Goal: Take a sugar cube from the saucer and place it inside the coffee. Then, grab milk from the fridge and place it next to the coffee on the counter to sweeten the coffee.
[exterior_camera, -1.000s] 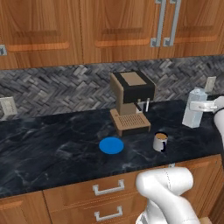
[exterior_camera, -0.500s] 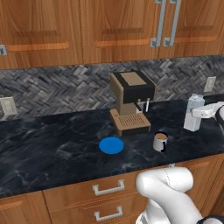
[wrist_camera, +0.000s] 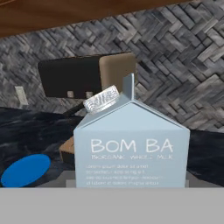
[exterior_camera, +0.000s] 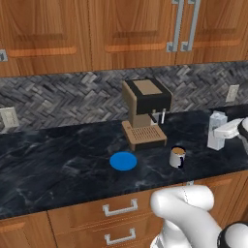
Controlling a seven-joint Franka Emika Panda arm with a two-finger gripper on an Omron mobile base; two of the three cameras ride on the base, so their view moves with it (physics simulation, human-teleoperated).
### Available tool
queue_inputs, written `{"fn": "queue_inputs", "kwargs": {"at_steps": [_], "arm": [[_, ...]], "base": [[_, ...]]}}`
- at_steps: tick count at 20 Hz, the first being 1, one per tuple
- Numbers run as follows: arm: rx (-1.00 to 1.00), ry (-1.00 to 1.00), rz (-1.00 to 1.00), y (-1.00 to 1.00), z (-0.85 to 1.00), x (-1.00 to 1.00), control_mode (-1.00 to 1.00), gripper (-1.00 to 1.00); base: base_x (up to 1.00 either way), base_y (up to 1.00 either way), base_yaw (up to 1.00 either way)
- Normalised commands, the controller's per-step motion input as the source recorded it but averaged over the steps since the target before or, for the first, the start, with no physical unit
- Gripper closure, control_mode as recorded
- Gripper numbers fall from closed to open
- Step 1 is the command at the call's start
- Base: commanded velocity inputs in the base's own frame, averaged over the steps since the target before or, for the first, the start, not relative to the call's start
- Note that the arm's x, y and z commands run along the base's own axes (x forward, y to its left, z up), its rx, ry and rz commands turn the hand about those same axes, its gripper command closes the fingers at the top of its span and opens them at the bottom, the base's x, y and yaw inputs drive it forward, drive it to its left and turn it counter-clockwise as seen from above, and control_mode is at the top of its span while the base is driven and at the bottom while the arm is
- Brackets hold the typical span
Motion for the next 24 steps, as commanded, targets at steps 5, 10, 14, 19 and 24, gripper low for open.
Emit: {"fn": "queue_inputs", "kwargs": {"at_steps": [5,10,14,19,24], "arm": [[-0.05,-0.01,0.01,0.06,-0.28,0.24,-1.00,1.00],[0.00,0.00,0.06,0.24,-0.16,0.11,-1.00,1.00],[0.00,0.00,0.08,0.16,-0.14,0.18,-1.00,1.00],[0.00,0.00,0.11,0.01,-0.26,0.25,-1.00,1.00],[0.00,0.00,0.11,0.00,-0.34,0.27,-1.00,1.00]], "base": [[0.00,0.00,0.00],[0.00,0.00,0.00],[0.00,0.00,0.00],[0.00,0.00,0.00],[0.00,0.00,0.00]]}}
